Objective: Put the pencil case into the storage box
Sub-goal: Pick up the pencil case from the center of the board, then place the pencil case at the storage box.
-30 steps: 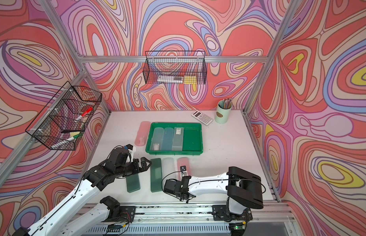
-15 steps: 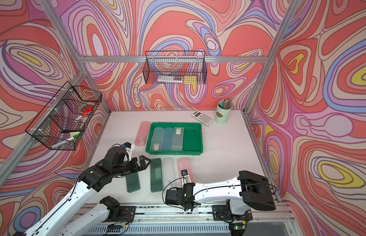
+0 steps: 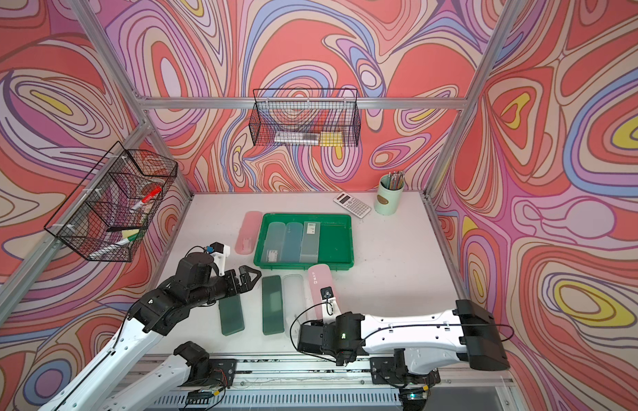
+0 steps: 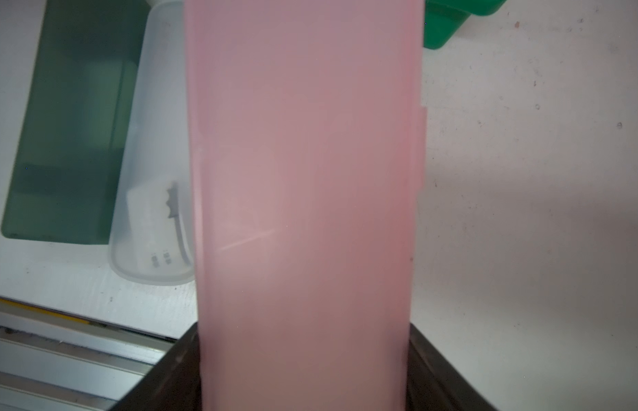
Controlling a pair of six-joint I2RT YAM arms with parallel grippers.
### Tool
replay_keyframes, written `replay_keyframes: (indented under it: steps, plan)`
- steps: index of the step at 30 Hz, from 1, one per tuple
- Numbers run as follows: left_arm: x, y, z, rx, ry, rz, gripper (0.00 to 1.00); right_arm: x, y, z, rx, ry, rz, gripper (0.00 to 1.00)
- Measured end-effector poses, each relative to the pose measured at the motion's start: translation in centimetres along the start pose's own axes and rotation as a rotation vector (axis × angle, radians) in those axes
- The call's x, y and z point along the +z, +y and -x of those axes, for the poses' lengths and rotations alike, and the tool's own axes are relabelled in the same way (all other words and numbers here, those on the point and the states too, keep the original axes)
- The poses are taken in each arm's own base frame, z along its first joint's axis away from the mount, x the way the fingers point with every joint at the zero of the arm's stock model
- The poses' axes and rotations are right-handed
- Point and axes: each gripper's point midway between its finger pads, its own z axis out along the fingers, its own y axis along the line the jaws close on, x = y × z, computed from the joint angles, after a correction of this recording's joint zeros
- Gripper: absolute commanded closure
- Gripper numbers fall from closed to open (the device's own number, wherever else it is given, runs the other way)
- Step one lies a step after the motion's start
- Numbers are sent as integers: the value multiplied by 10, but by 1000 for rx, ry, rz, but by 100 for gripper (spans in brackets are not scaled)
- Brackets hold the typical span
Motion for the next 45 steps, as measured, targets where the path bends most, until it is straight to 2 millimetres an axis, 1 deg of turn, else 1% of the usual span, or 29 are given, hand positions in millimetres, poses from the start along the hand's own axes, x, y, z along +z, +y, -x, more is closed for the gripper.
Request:
replay_keyframes:
  steps: [5,7,9,11,13,15,18,21,24,26,28,31,33,35,38,41,45]
  plan:
    - [7,-9,11,14,8,5,1,-12,-3,14,21,-49,20,35]
    - [13,-16,19,22,11,0,1,-19,0,24,35,-70,27,35]
    - [19,-25,29,34,11,-14,1,-25,3,38,59,-87,41,35]
    - [25,-35,39,45,8,-30,1,-28,1,57,99,-104,45,35]
    - [31,-44,48,57,2,-43,1,-26,-4,76,136,-114,38,35]
    - [37,-49,55,68,-2,-49,0,-21,-11,93,169,-112,31,36]
    - [48,-58,66,85,-1,-51,1,-5,-22,117,201,-93,18,36]
    - [63,-65,76,96,8,-56,1,16,-28,140,210,-55,11,36]
    - [82,-70,83,100,26,-67,1,42,-31,163,210,-14,13,38]
    - [96,-70,87,92,44,-72,1,62,-37,175,215,19,13,38]
    - [110,-65,91,78,59,-71,1,82,-44,184,224,52,5,39]
    - [126,-53,93,53,83,-57,1,109,-58,191,226,99,-20,39]
    - [131,-44,93,49,93,-36,1,123,-63,193,224,125,-29,39]
    - [132,-38,93,60,95,-14,1,137,-69,193,223,152,-34,40]
    - [131,-35,94,88,87,0,1,156,-74,189,222,186,-47,41]
    - [132,-29,90,103,91,13,1,170,-76,185,224,210,-61,41]
    - [134,-14,84,108,94,54,1,178,-75,185,225,213,-63,41]
